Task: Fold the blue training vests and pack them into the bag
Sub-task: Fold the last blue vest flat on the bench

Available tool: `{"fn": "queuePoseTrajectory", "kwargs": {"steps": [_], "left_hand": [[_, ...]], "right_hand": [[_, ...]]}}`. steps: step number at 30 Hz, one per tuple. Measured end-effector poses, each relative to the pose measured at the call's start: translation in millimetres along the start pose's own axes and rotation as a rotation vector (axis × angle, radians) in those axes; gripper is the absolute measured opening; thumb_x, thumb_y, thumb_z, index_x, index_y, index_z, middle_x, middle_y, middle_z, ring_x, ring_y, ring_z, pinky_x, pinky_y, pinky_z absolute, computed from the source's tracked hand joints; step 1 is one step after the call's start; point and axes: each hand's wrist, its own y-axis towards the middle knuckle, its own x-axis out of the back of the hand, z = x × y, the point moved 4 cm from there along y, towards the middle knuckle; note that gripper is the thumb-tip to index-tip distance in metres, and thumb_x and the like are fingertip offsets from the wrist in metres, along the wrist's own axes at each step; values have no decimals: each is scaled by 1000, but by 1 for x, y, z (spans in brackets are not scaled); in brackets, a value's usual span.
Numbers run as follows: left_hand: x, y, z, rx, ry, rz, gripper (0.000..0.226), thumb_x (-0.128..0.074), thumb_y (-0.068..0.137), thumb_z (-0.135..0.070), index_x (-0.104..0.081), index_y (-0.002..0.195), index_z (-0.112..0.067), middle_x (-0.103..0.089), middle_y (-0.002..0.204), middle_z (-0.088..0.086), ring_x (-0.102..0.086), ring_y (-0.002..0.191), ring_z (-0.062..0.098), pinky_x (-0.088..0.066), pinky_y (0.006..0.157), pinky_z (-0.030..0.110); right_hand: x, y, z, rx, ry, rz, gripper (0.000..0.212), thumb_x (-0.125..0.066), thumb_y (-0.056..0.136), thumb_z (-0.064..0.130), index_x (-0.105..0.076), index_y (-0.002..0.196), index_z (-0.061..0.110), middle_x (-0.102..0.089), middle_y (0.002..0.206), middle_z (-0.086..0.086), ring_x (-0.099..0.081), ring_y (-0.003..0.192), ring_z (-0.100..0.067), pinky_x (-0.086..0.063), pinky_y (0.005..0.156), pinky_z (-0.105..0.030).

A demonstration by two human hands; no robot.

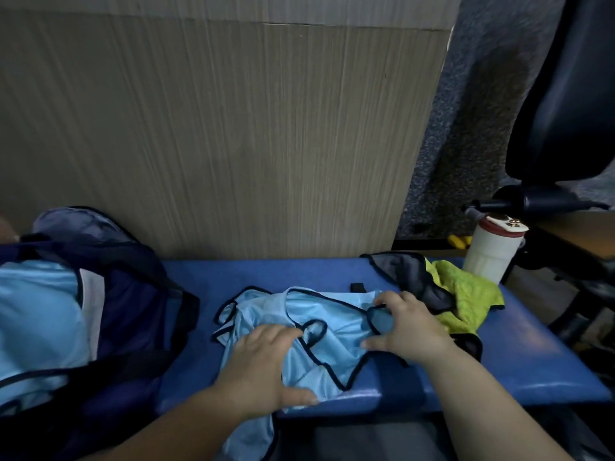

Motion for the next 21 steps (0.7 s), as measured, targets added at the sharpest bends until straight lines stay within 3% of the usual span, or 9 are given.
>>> {"fn": "queuePoseTrajectory", "kwargs": {"steps": [2, 5, 7, 9, 11, 14, 17, 19, 21], "left_hand": [[-5, 3, 3, -2, 14, -27, 80, -53, 73, -77, -35, 143, -42, -31, 143, -23, -23, 138, 6, -18, 114, 30], [2, 6, 12, -39, -140, -224, 50, -45, 80, -68, -67, 114, -37, -59, 116, -22, -48, 113, 7, -37, 103, 28], [9, 8, 20, -13, -274, -355, 29, -65, 85, -50, -74, 104, -30, -65, 105, -18, -53, 105, 7, -38, 94, 16], [18, 9, 29, 55, -405, -473, 21, -75, 81, -39, -75, 99, -29, -67, 101, -17, -55, 103, 7, -35, 90, 11], [30, 9, 35, 111, -503, -551, 10, -78, 79, -31, -72, 87, -33, -67, 90, -17, -59, 94, 8, -44, 85, 22], [46, 5, 39, 192, -681, -628, 15, -78, 79, -18, -71, 84, -30, -70, 83, -13, -64, 79, 5, -52, 76, 31], [49, 1, 44, 287, -759, -626, 22, -78, 80, -21, -65, 89, -35, -68, 86, -8, -63, 75, 2, -50, 69, 21], [43, -1, 47, 329, -712, -570, 22, -77, 81, -23, -62, 88, -38, -67, 84, -11, -63, 72, 3, -47, 65, 18], [34, -3, 51, 356, -667, -504, 17, -76, 83, -25, -63, 84, -36, -68, 79, -12, -64, 70, 6, -49, 64, 24]], "right_hand": [[-2, 1, -6, -47, -48, -67, 60, -77, 73, 48, -53, 126, 34, -46, 118, 3, -50, 116, -21, -45, 96, -36], [6, 1, -12, -124, 66, -173, 30, -64, 90, 39, -66, 116, 25, -63, 106, 0, -61, 100, -24, -48, 78, -33], [11, 2, -17, -184, 280, -212, 22, -60, 94, 38, -67, 96, 17, -67, 89, -3, -62, 89, -25, -45, 70, -34], [17, 3, -23, -230, 583, -296, 32, -64, 93, 33, -67, 85, 3, -68, 82, -14, -64, 87, -30, -49, 74, -37], [23, 1, -27, -293, 926, -375, 27, -67, 92, 25, -67, 85, -1, -67, 84, -21, -65, 84, -33, -49, 70, -33], [29, 0, -29, -339, 1270, -388, 6, -62, 94, 14, -65, 90, 17, -69, 92, -7, -65, 83, -21, -52, 73, -31], [31, 4, -36, -345, 1263, -411, 15, -54, 94, 9, -66, 100, 18, -69, 100, -15, -64, 90, -29, -52, 87, -44], [32, 4, -41, -352, 1083, -443, 26, -50, 92, 6, -63, 112, 18, -66, 90, -12, -59, 76, -25, -50, 69, -38], [32, 1, -44, -353, 931, -452, 37, -47, 90, 4, -58, 121, 23, -63, 88, -6, -52, 61, -20, -39, 53, -29]]}}
